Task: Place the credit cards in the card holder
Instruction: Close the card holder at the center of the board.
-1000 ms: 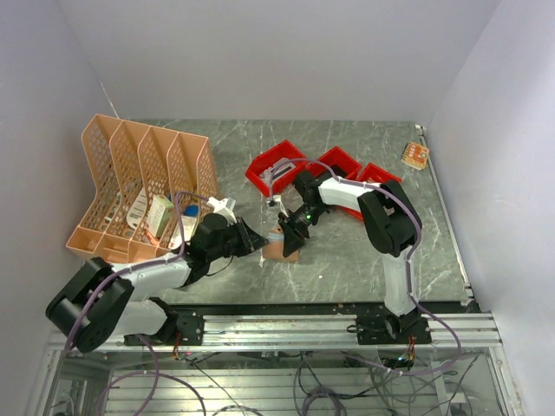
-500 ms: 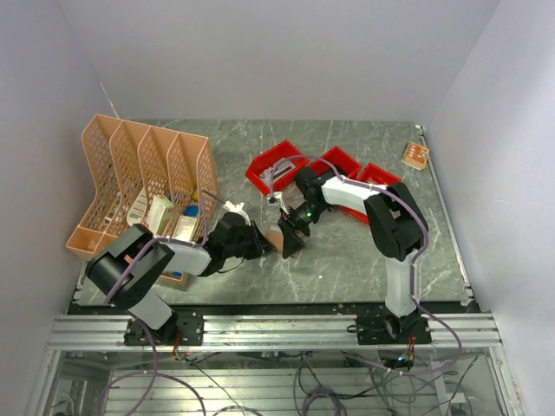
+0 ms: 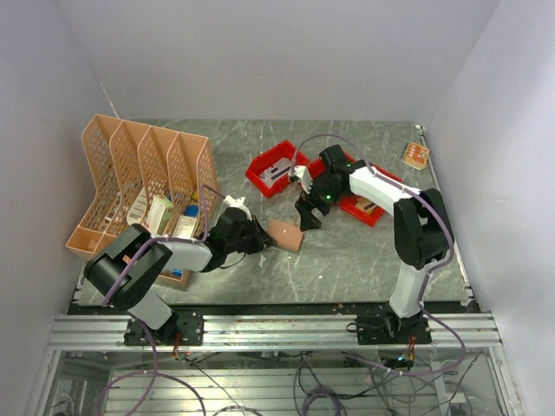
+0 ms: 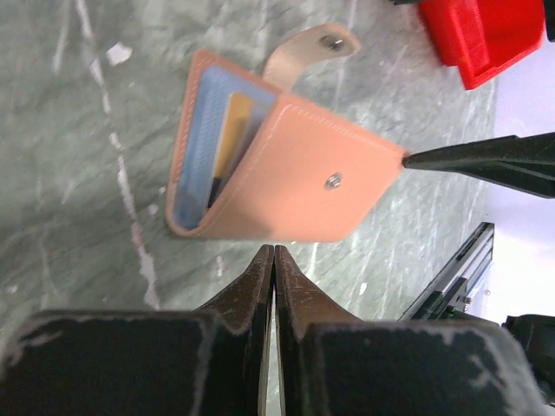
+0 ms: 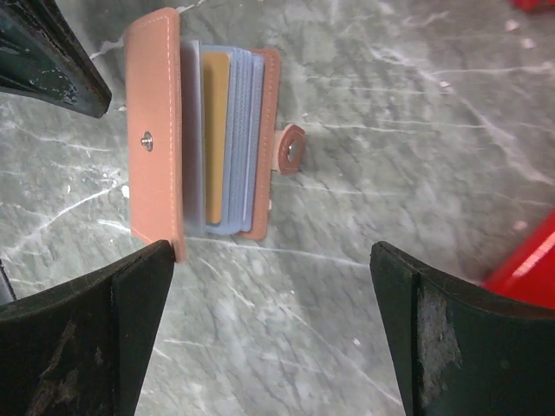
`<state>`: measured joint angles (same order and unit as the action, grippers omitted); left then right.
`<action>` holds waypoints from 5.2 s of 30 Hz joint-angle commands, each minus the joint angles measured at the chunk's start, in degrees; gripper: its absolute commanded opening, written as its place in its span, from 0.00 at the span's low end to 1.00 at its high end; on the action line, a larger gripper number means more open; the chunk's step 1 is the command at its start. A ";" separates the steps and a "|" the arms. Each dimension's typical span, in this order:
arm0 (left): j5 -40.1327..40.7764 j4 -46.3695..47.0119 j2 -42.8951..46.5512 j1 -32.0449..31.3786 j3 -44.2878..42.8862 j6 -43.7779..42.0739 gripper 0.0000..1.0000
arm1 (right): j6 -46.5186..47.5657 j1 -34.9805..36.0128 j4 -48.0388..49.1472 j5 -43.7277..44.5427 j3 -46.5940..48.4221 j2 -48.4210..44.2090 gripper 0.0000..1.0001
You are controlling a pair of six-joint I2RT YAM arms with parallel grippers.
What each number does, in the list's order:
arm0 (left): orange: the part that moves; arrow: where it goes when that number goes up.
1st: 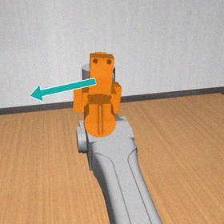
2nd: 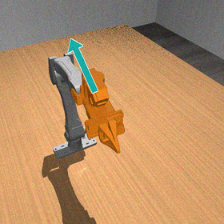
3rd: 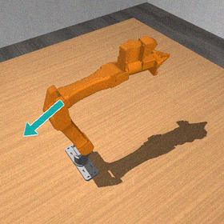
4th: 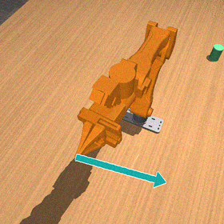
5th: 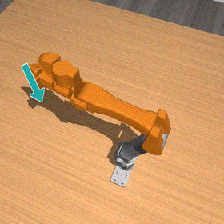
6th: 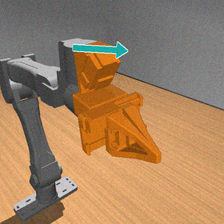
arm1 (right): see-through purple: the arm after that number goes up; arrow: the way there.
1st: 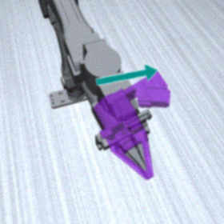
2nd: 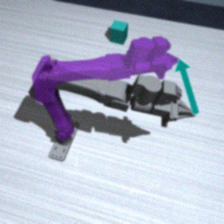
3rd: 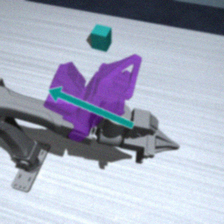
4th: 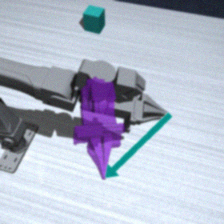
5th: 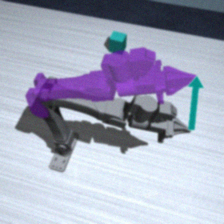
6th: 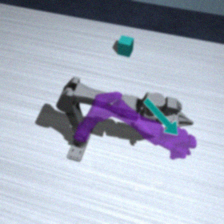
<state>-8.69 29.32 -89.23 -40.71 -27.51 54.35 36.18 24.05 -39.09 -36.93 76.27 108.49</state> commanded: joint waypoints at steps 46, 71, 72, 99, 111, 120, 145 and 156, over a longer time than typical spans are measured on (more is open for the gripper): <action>-1.71 0.63 -11.40 2.96 -8.18 -7.17 0.07 | 21.92 0.18 -0.40 -11.36 5.63 5.99 0.37; -1.78 0.56 -11.41 3.02 -8.33 -7.13 0.07 | 18.47 0.95 0.55 -9.42 7.62 8.64 0.14; -1.77 0.46 -11.36 3.01 -8.29 -7.19 0.07 | 18.40 0.96 0.69 -9.52 7.50 8.33 0.16; -1.60 0.05 -11.32 3.14 -8.32 -7.33 0.07 | 16.95 0.67 -1.53 -10.27 9.25 7.91 0.16; -1.60 -0.32 -11.49 3.14 -8.55 -7.50 0.07 | 17.30 0.64 -3.25 -10.19 10.01 8.46 0.11; -1.42 -0.76 -11.30 3.09 -8.66 -7.68 0.07 | 16.90 0.64 -3.26 -10.08 9.90 8.32 0.17; -2.36 -0.13 -11.80 3.22 -8.50 -7.16 0.07 | 22.55 0.64 -10.11 -19.48 6.26 7.55 0.00; -3.74 1.58 -13.17 3.18 -8.21 -6.72 0.07 | 8.92 1.32 5.79 -18.31 -3.52 2.58 0.00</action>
<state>-11.99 32.99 -99.90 -37.91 -36.99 48.86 51.29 24.56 -39.33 -54.70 75.37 114.06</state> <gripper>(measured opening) 0.077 0.017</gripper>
